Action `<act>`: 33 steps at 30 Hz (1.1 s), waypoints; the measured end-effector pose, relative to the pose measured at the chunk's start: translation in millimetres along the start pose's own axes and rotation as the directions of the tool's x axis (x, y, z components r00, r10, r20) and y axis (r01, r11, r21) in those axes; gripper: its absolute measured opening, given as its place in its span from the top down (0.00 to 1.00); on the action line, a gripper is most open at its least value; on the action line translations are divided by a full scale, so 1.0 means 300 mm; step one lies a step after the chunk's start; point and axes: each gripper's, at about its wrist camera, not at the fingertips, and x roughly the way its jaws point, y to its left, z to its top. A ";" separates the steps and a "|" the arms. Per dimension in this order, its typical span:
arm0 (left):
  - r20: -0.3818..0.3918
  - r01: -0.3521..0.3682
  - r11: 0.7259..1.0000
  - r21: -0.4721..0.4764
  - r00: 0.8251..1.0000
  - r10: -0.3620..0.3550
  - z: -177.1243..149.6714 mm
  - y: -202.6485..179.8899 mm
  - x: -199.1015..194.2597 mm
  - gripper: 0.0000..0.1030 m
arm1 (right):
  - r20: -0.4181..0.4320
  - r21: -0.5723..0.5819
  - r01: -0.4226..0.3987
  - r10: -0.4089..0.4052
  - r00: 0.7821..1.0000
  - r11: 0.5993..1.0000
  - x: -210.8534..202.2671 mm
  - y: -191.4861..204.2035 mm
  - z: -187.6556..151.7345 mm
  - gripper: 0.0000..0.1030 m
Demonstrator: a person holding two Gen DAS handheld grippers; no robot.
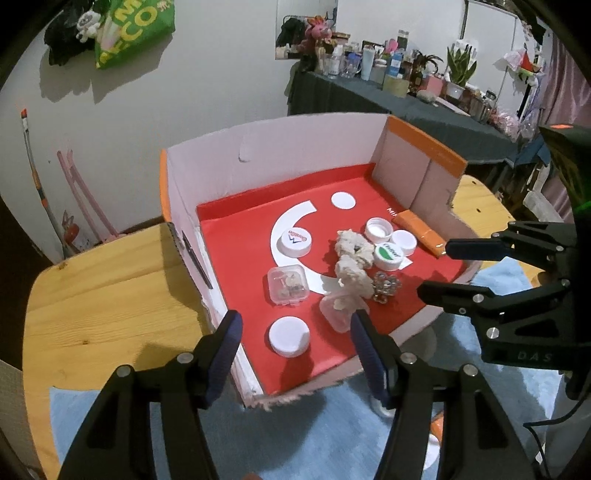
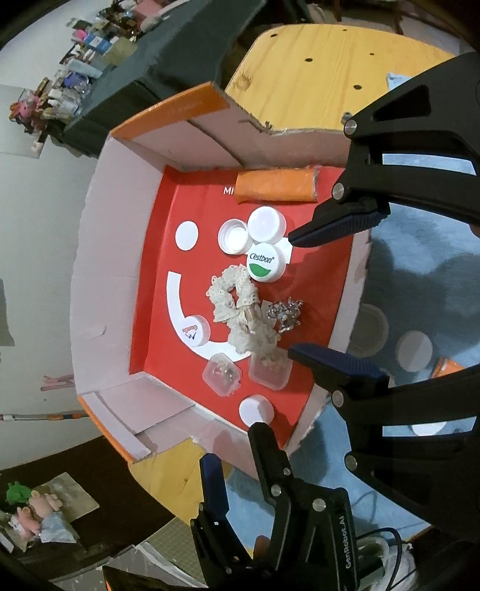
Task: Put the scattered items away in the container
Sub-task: 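Withdraw both open tools from the box back over the towel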
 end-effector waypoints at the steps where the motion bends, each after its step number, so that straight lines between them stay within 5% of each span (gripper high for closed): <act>1: 0.004 0.000 1.000 0.002 1.000 0.000 -0.003 -0.004 -0.011 0.36 | 0.005 -0.002 0.002 -0.002 1.000 1.000 -0.012 0.004 -0.004 0.47; 33: 0.186 -0.053 0.998 -0.014 0.981 0.055 -0.240 -0.107 -0.300 0.11 | 0.158 0.002 0.058 -0.058 0.986 0.998 -0.265 0.167 -0.233 0.21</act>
